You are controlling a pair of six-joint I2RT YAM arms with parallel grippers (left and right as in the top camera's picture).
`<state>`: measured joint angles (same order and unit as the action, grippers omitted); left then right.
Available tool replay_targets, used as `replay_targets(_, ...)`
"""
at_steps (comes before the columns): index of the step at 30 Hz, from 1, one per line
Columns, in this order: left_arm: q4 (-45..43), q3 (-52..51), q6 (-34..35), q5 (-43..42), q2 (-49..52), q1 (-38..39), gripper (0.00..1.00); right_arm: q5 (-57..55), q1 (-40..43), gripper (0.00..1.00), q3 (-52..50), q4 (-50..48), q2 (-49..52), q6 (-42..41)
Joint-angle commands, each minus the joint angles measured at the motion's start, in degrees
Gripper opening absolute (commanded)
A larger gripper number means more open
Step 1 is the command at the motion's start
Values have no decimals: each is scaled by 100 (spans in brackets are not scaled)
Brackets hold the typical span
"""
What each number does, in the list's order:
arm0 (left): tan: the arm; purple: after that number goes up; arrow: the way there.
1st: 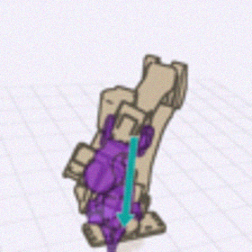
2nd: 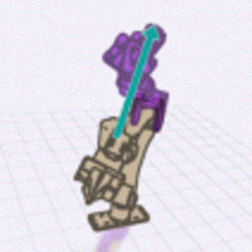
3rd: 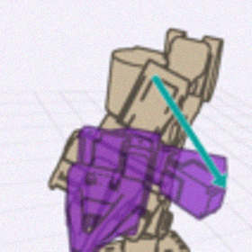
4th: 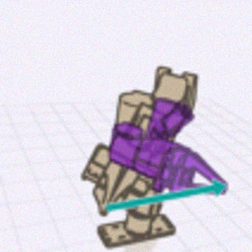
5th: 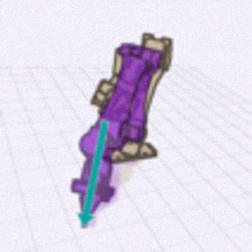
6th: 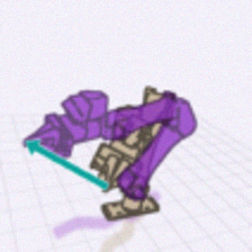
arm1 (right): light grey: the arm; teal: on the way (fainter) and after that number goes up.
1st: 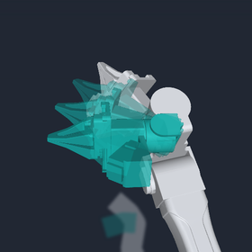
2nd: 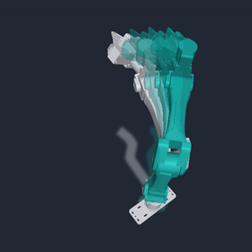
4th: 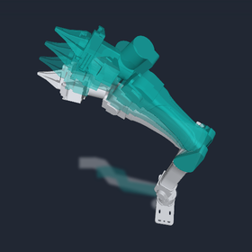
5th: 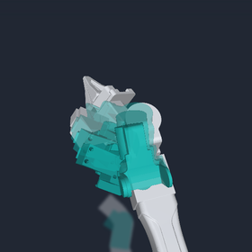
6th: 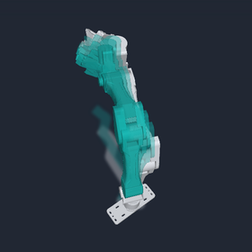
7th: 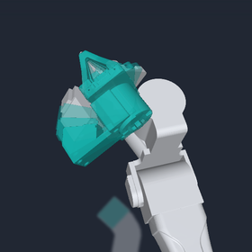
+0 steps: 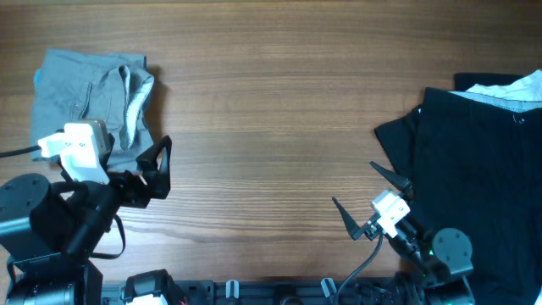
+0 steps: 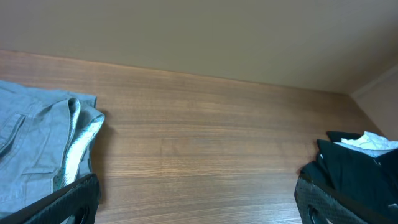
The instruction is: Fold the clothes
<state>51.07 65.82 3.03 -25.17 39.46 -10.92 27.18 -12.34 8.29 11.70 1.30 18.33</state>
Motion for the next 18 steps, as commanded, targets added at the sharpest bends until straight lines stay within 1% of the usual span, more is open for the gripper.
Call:
replay_targets(1,-15,-46,-92,35,-2,31,100,289,-39,100,-404,-289,-114,-463)
replay_targets(3,-15,-46,-92,35,-2,31,100,293,-39,100,-481,-557,-114,-682)
replay_targets(7,-15,-46,-92,37,-4,31,100,289,-39,100,-710,-1176,-111,-636)
replay_targets(18,-15,-46,-92,37,-4,31,100,289,-39,100,-715,-1185,-103,-632)
